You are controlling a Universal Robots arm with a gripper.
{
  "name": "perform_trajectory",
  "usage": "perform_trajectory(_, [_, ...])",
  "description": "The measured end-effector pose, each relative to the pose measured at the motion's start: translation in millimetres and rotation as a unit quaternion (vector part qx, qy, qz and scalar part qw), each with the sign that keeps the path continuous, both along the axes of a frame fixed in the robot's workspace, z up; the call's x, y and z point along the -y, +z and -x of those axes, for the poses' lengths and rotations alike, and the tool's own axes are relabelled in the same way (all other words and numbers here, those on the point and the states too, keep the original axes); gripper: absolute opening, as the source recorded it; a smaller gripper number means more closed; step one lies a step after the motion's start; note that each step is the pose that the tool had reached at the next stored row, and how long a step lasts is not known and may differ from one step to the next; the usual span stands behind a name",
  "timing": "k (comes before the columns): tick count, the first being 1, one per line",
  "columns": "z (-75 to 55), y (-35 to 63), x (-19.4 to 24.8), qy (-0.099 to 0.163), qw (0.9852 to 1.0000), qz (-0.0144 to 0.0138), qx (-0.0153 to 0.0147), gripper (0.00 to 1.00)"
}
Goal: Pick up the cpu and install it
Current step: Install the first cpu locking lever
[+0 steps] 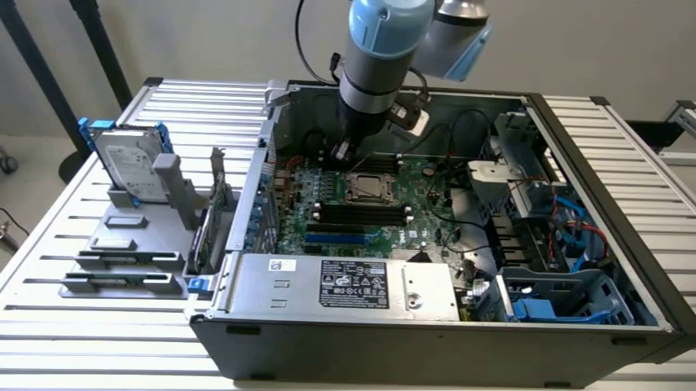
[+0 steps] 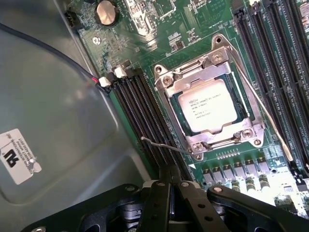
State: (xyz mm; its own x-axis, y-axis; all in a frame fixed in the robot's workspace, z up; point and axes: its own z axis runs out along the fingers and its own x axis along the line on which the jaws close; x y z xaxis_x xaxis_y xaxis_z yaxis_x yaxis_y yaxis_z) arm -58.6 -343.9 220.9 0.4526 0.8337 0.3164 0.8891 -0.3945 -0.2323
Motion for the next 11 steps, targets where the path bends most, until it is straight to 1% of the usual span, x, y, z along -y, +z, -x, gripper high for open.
perform_trajectory(2, [0.2,-1.7,0.0,0.000,1.0000,0.0020,-0.0001,0.11])
perform_trajectory(4, [0.3,-3.6,0.0,0.000,1.0000,0.0023,0.0002,0.11])
perform_trajectory(5, [0.5,-4.8,0.0,0.000,1.0000,0.0024,0.0010,0.11])
perform_trajectory(6, [0.6,-5.9,0.0,0.000,1.0000,0.0028,0.0029,0.11])
perform_trajectory(7, [0.9,-7.0,0.0,0.000,1.0000,0.0031,0.0056,0.11])
perform_trajectory(8, [1.3,-7.9,0.0,0.000,1.0000,0.0039,0.0079,0.11])
perform_trajectory(10, [2.3,-9.4,0.0,0.000,0.9999,0.0073,0.0114,0.11])
perform_trajectory(11, [2.9,-10.3,0.0,0.000,0.9999,0.0092,0.0125,0.11])
